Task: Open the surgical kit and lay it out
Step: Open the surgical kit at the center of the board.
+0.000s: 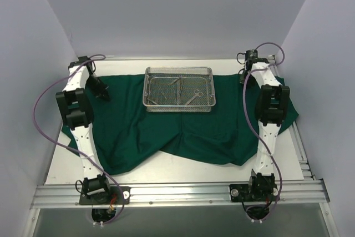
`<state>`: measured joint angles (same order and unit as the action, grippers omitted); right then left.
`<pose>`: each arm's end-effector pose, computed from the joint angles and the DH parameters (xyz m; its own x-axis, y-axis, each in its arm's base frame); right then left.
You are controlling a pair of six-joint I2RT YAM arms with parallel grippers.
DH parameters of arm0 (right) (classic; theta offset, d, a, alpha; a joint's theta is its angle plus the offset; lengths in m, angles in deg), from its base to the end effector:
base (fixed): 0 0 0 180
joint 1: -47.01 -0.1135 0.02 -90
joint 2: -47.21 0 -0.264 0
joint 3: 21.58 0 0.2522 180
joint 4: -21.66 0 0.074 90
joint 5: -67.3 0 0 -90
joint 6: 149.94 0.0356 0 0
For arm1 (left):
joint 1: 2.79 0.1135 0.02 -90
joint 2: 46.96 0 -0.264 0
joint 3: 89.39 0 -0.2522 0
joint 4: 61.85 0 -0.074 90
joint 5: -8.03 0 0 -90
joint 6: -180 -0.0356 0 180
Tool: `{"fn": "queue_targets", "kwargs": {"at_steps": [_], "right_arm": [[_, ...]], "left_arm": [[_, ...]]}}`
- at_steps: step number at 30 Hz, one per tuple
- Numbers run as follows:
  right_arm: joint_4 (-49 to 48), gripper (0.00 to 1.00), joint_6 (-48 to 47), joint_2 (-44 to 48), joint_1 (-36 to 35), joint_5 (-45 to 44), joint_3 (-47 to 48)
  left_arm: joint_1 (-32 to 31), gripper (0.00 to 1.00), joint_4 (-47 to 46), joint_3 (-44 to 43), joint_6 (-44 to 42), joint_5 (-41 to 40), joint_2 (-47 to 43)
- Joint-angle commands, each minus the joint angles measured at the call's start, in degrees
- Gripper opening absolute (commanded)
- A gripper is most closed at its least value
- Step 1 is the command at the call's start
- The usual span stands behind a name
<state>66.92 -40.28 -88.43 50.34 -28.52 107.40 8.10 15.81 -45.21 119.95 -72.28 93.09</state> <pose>0.5256 -0.0342 0.1827 -0.6996 0.3760 -0.6077 0.3776 0.9165 0.1323 0.4816 0.0866 0.1564 -0.7610 -0.6476 -0.0390 -0.6265 0.7492 -0.2148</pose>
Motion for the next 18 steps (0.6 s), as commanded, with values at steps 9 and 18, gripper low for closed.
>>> {"fn": "queue_targets", "kwargs": {"at_steps": [9, 18], "right_arm": [[1.27, 0.00, -0.76, -12.10, 0.18, -1.91, 10.45], [5.93, 0.00, -0.86, -19.66, 1.67, -3.75, 20.38]], "left_arm": [[2.73, 0.02, 5.97, -18.46, 0.02, -0.65, 14.53], [4.13, 0.02, 6.32, -21.73, 0.89, 0.33, 16.75]]}}
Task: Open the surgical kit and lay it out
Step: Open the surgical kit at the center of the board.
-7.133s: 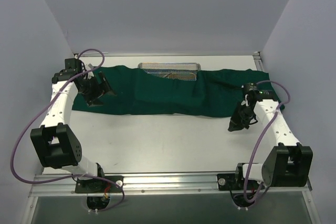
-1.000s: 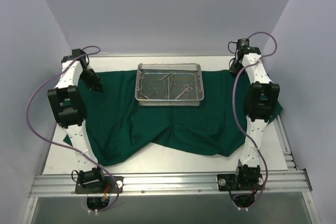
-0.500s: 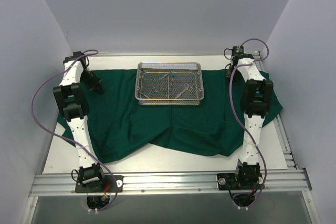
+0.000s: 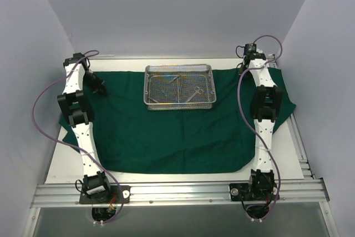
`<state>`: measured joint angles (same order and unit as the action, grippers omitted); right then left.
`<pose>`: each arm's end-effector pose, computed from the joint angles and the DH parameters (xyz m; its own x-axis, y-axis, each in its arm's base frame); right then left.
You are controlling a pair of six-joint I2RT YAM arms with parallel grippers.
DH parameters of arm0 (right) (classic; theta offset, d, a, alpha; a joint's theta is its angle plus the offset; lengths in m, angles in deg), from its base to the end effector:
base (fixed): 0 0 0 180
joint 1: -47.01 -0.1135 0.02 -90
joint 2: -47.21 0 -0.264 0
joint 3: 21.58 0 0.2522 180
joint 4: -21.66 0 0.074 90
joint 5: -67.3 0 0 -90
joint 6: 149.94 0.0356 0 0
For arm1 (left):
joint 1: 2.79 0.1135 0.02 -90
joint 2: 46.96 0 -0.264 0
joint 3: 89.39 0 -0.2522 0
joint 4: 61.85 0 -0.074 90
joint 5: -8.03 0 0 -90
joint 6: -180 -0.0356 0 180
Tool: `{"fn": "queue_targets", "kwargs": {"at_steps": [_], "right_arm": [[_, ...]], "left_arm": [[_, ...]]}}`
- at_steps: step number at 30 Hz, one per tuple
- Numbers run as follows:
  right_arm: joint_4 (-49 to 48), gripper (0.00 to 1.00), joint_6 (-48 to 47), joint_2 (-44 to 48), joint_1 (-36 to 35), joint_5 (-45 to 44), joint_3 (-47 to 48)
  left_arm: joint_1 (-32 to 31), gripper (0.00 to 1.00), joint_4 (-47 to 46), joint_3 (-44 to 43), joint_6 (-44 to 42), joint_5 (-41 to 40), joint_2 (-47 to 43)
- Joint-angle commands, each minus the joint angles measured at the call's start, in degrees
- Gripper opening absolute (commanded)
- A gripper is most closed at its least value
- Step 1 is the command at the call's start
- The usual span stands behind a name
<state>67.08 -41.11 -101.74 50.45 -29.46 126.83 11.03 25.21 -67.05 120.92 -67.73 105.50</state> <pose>0.5731 -0.0386 0.1687 -0.6336 0.3592 -0.6853 0.3653 0.9196 0.1443 0.5076 0.1159 0.1510 -0.7231 -0.6908 0.0037 -0.6636 0.6931 -0.2817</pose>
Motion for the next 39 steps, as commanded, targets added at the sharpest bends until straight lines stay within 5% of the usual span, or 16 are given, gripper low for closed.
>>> {"fn": "queue_targets", "kwargs": {"at_steps": [1, 8, 16, 22, 27, 29, 33, 39], "right_arm": [[6.39, 0.00, 0.15, -7.40, 1.92, -2.99, 1.75], [8.77, 0.00, 2.53, -7.15, 6.22, -3.70, 2.20], [9.91, 0.00, 2.61, -5.93, 5.00, 0.35, 3.34], [11.23, 0.28, 3.93, 8.80, 4.56, 0.61, -3.75], [6.76, 0.39, 3.14, 24.21, 3.33, 3.76, -23.70], [5.44, 0.37, 2.62, 28.26, 2.89, 12.10, -31.62], [1.92, 0.00, 0.77, 31.78, 0.34, 21.44, -40.68], [-3.79, 0.00, 2.70, 32.67, -2.65, 24.87, -47.02]], "left_arm": [[1.20, 0.02, -2.90, 0.11, 0.02, -4.13, 4.16], [2.96, 0.02, -5.27, 7.13, 0.46, -5.80, -0.68], [3.84, 0.02, -3.69, 2.49, -0.24, -4.66, 0.29], [2.35, 0.22, -4.21, 5.63, -2.52, -4.74, -8.57], [0.24, 0.34, -15.00, 26.57, -4.37, -3.35, -25.58], [-0.11, 0.30, -18.35, 32.60, -4.11, -1.42, -29.40], [-0.20, 0.17, -21.35, 43.86, -4.02, 1.40, -34.86], [-0.11, 0.06, -20.12, 49.32, -4.11, 4.55, -32.06]]}}
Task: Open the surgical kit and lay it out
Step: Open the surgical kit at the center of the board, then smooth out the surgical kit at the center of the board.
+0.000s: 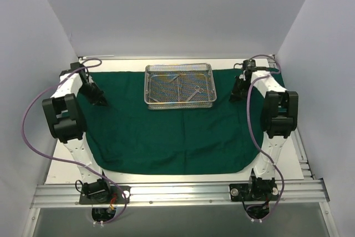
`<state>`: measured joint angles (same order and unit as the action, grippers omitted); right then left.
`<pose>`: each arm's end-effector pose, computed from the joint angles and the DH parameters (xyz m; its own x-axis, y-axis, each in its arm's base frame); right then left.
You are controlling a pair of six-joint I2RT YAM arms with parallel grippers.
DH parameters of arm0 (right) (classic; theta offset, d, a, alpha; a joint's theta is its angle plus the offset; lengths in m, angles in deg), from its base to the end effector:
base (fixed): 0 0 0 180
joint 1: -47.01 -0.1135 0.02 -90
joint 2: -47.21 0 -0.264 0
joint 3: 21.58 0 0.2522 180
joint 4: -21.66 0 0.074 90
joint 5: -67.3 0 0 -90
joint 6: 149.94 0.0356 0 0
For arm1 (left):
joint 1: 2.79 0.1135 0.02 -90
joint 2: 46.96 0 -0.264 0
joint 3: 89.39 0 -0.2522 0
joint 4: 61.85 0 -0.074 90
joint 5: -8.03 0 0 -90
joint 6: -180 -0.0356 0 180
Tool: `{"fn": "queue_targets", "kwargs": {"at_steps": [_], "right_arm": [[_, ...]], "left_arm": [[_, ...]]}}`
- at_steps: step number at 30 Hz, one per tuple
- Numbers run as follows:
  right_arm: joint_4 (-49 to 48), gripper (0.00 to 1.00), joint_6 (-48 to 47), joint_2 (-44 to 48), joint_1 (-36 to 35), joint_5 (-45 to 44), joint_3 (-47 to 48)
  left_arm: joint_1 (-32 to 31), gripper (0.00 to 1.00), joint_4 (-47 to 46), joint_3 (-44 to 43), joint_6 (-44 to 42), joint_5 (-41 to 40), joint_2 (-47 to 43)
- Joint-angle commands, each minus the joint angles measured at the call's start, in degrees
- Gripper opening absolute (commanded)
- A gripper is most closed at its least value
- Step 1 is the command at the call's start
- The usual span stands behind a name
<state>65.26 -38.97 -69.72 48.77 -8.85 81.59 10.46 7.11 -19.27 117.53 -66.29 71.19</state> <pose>0.4431 -0.0051 0.1975 -0.8214 0.3729 -0.4315 0.2086 0.9006 0.3813 0.4091 0.0865 0.2044 -0.7667 -0.6377 -0.0742 -0.5829 0.7399 -0.3359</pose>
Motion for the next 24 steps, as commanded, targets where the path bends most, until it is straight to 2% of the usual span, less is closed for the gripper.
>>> {"fn": "queue_targets", "kwargs": {"at_steps": [1, 8, 12, 16, 18, 20, 23, 24], "right_arm": [[-3.81, 0.00, 0.91, 0.04, -0.88, 4.87, -2.47], [-3.40, 0.00, -0.31, -0.94, 1.75, 2.59, -7.05], [-0.76, 0.00, -0.76, 2.91, 3.43, -0.39, -11.70], [4.33, 0.00, 0.73, 7.49, 3.69, -7.07, -16.09], [8.88, 0.00, 2.49, 9.77, 4.39, -12.59, -17.33], [12.67, 0.00, 5.72, 11.45, 5.79, -22.16, -19.44], [20.67, 0.00, 9.08, 17.24, 9.91, -32.96, -21.81], [24.43, 0.00, 11.00, 21.78, 11.06, -35.27, -21.73]], "left_arm": [[0.45, 0.05, -2.03, 1.72, -0.55, 3.39, 2.61], [0.54, 0.04, -2.38, 0.84, 1.30, 4.98, 6.39], [1.07, 0.02, -1.94, 0.49, 1.91, 4.88, 8.94], [2.74, 0.02, -1.76, 0.76, 1.92, 3.66, 9.73], [3.18, 0.02, -0.97, 0.41, 1.13, 2.25, 9.47], [3.71, 0.02, -0.71, 0.40, 0.42, 1.29, 8.94], [4.23, 0.02, 0.08, 0.40, -0.72, -0.74, 8.24], [4.32, 0.02, 0.26, 0.49, -0.81, -1.09, 8.07]]}}
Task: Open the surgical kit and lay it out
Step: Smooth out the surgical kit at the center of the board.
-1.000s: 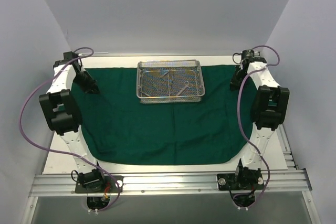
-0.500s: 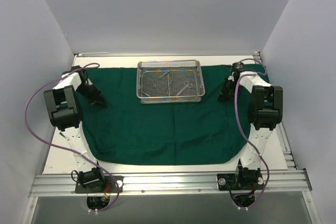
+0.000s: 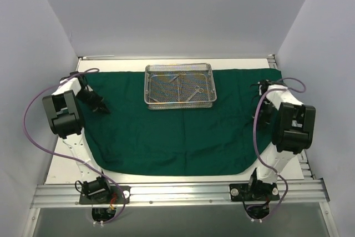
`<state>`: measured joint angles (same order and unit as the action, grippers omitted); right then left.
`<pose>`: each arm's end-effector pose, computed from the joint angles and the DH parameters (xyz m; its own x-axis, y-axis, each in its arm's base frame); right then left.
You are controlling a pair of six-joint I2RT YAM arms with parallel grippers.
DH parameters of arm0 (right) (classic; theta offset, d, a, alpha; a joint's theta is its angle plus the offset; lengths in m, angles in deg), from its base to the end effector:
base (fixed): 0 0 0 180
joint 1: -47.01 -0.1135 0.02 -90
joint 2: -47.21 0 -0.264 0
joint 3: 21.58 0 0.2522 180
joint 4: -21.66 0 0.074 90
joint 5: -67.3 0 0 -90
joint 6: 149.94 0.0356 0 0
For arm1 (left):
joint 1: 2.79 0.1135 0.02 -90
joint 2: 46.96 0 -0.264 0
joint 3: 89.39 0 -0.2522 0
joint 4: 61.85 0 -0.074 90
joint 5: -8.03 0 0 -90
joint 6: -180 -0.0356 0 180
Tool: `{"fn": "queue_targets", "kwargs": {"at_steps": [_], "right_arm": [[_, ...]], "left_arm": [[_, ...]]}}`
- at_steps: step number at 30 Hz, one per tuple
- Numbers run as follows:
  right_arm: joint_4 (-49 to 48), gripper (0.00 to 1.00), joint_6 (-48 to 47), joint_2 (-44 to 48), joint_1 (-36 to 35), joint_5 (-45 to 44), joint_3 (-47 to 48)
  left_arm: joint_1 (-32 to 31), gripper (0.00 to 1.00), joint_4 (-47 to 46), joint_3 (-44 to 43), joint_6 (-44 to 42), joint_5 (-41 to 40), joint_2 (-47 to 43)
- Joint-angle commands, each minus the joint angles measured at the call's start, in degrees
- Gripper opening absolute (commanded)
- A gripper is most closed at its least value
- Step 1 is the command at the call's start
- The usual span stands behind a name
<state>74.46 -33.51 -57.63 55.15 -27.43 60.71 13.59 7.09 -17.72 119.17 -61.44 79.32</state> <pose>0.3443 -0.0522 0.1661 -0.7856 0.5605 -0.2620 0.5711 0.8198 0.0411 0.4084 0.1070 0.1414 -0.7167 -0.6864 0.1233 -0.6816 0.6520 -0.3322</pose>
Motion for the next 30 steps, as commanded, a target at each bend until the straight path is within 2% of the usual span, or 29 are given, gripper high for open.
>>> {"fn": "queue_targets", "kwargs": {"at_steps": [1, 2, 3, 6, 7, 8, 10, 13, 15, 18, 22, 24, 30], "right_arm": [[16.83, 0.00, 5.99, 12.18, 5.56, -18.71, -0.42], [18.16, 0.00, 6.60, 14.81, 6.44, -20.04, 0.28], [17.82, 0.00, 4.35, 19.10, 7.49, -17.01, 2.55], [14.57, 0.02, 1.69, 21.43, 4.88, -8.22, 5.63], [12.83, 0.09, 0.12, 20.56, 4.61, -4.10, 5.73], [11.59, 0.26, -1.20, 19.24, 4.17, -0.66, 5.91], [8.69, 0.44, -3.13, 15.55, 1.62, 1.74, 7.40], [4.64, 0.54, -5.52, 10.63, -0.92, 3.85, 10.29], [2.63, 0.55, -6.04, 6.77, -1.98, 4.55, 11.88], [0.34, 0.51, -6.57, 1.84, -4.27, 5.00, 14.17], [-2.30, 0.31, -6.66, -1.68, -5.41, 5.79, 16.10], [-2.40, 0.30, -6.84, -3.87, -6.12, 5.70, 17.94], [-2.13, 0.44, -6.40, -9.15, -7.17, 5.09, 21.03]], "left_arm": [[1.37, 0.02, 0.28, -0.63, -2.54, -6.03, -0.24], [1.55, 0.02, -0.24, 0.51, -2.45, -5.95, -0.59], [1.55, 0.02, -0.59, 1.13, -2.45, -5.77, -1.29], [1.46, 0.02, -2.09, 3.42, -2.01, -4.10, -2.53], [1.37, 0.02, -2.18, 3.60, -1.92, -3.93, -2.70], [1.46, 0.02, -2.18, 3.77, -1.92, -3.75, -2.97], [1.46, 0.02, -2.01, 3.69, -2.10, -3.48, -3.23], [1.37, 0.02, -2.00, 3.60, -2.19, -3.13, -4.20], [1.46, 0.02, -2.27, 3.51, -2.19, -2.61, -4.81], [1.29, 0.02, -2.44, 3.16, -1.83, -1.99, -4.90], [0.58, 0.02, -2.53, 3.33, -1.48, -1.46, -4.81], [0.41, 0.02, -2.62, 3.51, -1.40, -1.38, -4.73], [0.41, 0.02, -2.27, 3.07, -1.75, -1.37, -3.94]]}}
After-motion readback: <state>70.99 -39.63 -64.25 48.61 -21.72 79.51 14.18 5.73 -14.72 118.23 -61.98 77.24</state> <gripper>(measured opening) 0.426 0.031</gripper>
